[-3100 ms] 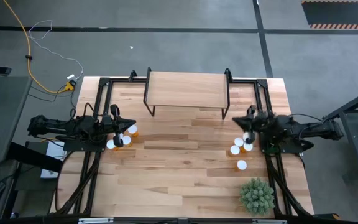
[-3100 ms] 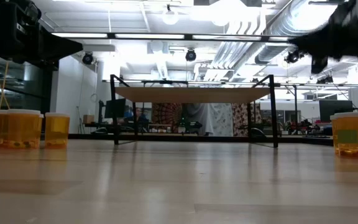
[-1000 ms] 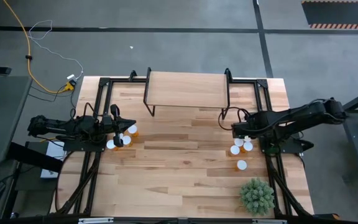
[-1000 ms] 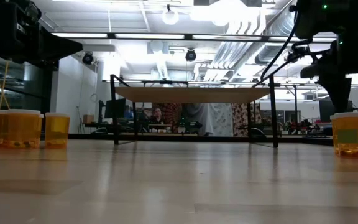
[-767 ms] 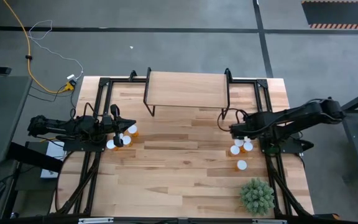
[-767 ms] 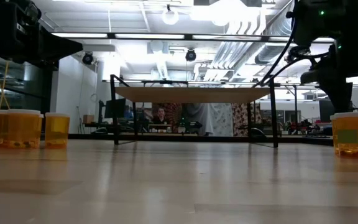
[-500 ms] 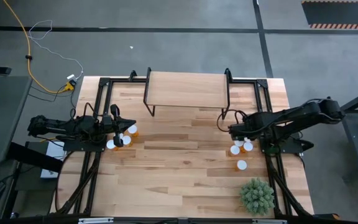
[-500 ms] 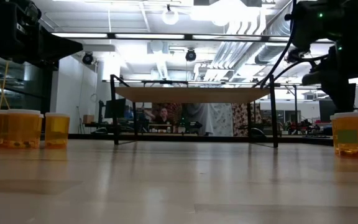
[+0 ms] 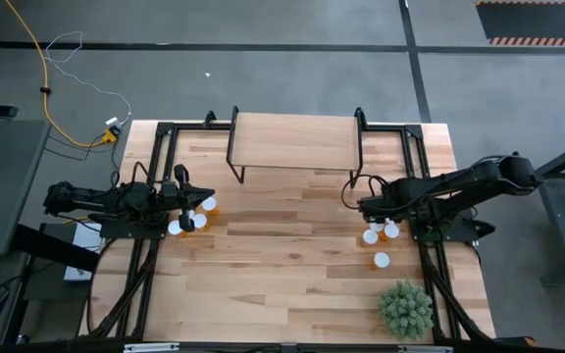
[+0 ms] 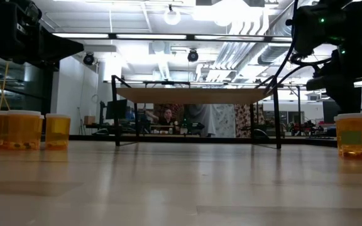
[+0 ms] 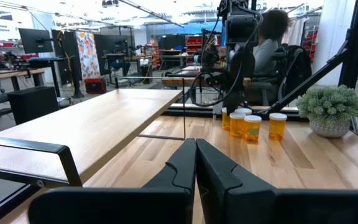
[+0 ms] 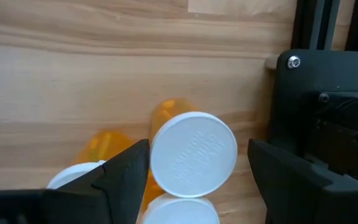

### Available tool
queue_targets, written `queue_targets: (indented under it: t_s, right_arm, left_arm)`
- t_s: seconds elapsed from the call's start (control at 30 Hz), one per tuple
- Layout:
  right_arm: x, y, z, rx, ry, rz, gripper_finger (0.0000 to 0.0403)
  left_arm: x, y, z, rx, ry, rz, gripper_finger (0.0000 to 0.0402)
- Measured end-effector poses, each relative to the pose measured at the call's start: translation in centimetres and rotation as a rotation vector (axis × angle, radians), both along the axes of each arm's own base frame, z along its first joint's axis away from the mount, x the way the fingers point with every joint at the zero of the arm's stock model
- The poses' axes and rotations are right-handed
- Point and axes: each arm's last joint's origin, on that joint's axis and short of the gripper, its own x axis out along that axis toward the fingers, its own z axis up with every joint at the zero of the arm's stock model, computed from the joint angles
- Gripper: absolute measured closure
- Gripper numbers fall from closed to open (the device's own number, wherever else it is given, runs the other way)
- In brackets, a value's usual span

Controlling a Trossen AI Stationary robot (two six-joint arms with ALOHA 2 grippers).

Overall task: Pick and place medicine bottles onto shelf by color
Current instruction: Put the yellow pill bottle on the shelf

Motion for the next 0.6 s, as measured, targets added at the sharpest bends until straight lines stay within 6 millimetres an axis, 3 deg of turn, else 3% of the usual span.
queue_targets:
  t_s: [0.4, 0.6]
  right_arm:
    - [0.40, 0.02, -0.72, -0.006, 0.052, 0.001, 0.0142]
    - [0.43, -0.03, -0.75, -0.027, 0.053, 0.001, 0.0174]
  left_arm:
    - [0.00, 0.00, 0.01, 0.000, 0.000, 0.000, 0.0401]
    - [0.00, 0.00, 0.00, 0.000, 0.000, 0.000, 0.0401]
